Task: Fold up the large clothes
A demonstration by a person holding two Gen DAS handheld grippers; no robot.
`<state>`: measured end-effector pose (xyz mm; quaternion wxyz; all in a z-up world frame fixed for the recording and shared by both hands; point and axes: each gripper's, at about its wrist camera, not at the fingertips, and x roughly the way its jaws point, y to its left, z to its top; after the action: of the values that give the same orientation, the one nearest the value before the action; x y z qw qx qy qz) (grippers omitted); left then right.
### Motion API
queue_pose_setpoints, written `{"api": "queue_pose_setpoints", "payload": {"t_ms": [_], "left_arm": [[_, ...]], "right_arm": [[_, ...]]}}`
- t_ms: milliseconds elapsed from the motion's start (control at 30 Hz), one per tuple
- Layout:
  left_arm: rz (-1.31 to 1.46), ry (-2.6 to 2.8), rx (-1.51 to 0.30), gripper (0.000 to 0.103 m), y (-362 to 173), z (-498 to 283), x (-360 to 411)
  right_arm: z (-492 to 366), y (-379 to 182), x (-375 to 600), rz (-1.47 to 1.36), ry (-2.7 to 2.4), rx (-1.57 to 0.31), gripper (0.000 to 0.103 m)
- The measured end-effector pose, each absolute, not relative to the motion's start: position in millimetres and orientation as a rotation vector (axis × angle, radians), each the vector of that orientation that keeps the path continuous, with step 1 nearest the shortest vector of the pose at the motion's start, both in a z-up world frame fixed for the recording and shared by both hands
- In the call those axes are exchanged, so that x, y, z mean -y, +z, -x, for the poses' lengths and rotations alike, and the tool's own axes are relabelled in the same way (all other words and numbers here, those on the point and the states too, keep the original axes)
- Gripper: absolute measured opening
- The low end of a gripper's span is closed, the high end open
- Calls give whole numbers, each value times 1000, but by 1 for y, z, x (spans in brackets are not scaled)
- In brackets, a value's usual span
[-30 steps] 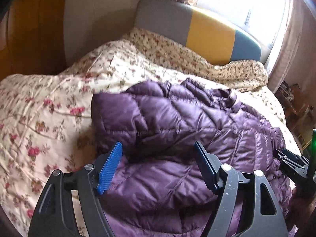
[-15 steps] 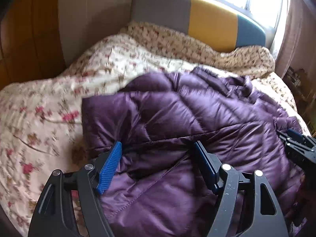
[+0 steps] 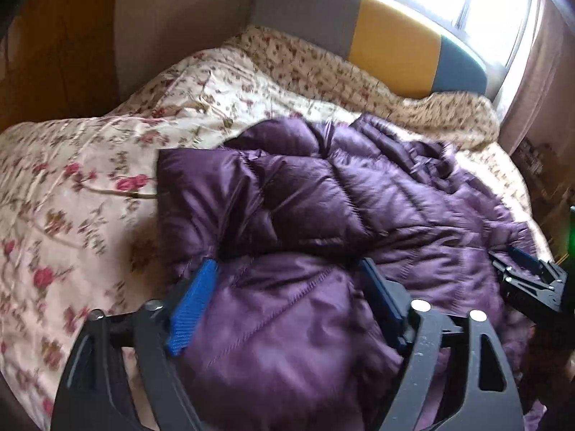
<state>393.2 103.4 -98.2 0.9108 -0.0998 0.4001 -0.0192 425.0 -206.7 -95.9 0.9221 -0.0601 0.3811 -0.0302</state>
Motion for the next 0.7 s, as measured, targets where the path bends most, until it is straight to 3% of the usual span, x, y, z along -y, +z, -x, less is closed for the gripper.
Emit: {"api": "queue_pose_setpoints", "payload": {"t_ms": [300, 600, 700], "left_arm": [[182, -96, -802, 83, -80, -292, -120], [200, -130, -840, 83, -97, -178, -146], [232, -137, -858, 76, -106, -148, -151]], "right_arm": [[-342, -93, 229, 185, -30, -861, 85], [-228, -124, 276, 85, -17, -975, 85], [-194, -131, 290, 29, 7, -1000, 85]]}}
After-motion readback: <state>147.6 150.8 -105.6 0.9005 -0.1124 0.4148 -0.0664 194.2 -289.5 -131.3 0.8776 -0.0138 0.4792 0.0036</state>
